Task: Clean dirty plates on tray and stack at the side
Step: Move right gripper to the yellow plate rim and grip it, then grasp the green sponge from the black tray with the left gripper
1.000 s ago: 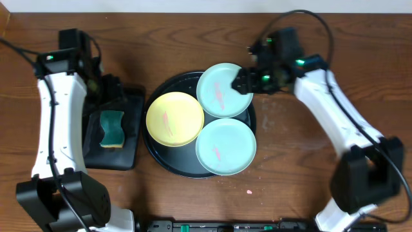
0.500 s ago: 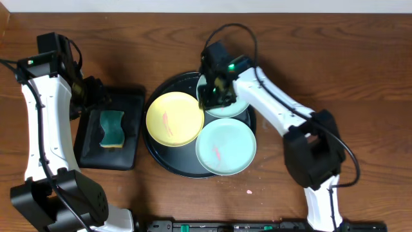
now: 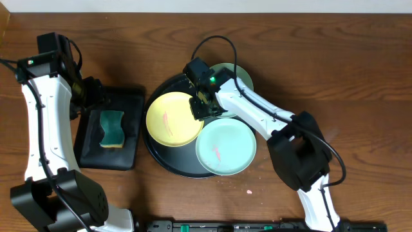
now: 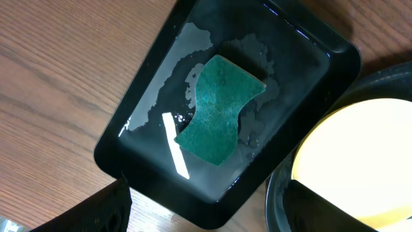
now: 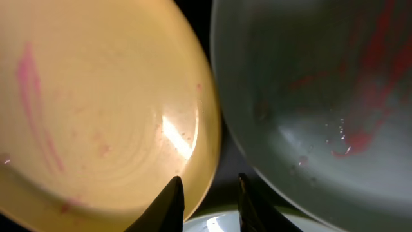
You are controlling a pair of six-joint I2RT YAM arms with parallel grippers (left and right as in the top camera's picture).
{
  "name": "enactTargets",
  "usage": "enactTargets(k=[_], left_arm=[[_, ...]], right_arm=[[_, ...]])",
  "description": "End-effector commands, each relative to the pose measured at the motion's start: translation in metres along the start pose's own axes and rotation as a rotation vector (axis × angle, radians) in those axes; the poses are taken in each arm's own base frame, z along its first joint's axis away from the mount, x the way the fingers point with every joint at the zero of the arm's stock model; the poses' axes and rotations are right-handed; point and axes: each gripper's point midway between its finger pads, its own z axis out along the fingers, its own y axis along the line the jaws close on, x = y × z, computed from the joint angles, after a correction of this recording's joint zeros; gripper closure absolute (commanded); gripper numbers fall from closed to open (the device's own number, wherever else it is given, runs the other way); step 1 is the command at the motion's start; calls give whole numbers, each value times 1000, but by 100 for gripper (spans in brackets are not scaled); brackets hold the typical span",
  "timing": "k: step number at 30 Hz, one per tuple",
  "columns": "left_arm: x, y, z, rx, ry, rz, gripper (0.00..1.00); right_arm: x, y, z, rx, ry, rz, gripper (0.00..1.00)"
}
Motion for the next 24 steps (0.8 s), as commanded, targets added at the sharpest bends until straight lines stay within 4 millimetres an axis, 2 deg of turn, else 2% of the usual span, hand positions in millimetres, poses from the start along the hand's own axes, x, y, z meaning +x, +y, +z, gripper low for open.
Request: enactTargets(k=[1,10,18,24], left_arm=[[3,5,-2,-14,-2,-20,23],[3,5,-2,-13,-3,-20,24],[2,4,-2,-12,-5,-20,24],[4,5,-1,-14,1,-20,24]], right_arm=[[-2,-7,9,53,-5,32,75],[3,-5,26,34,33,33,77],[3,-2,28,26,33,29,81],[2,2,38,21,28,19,93]])
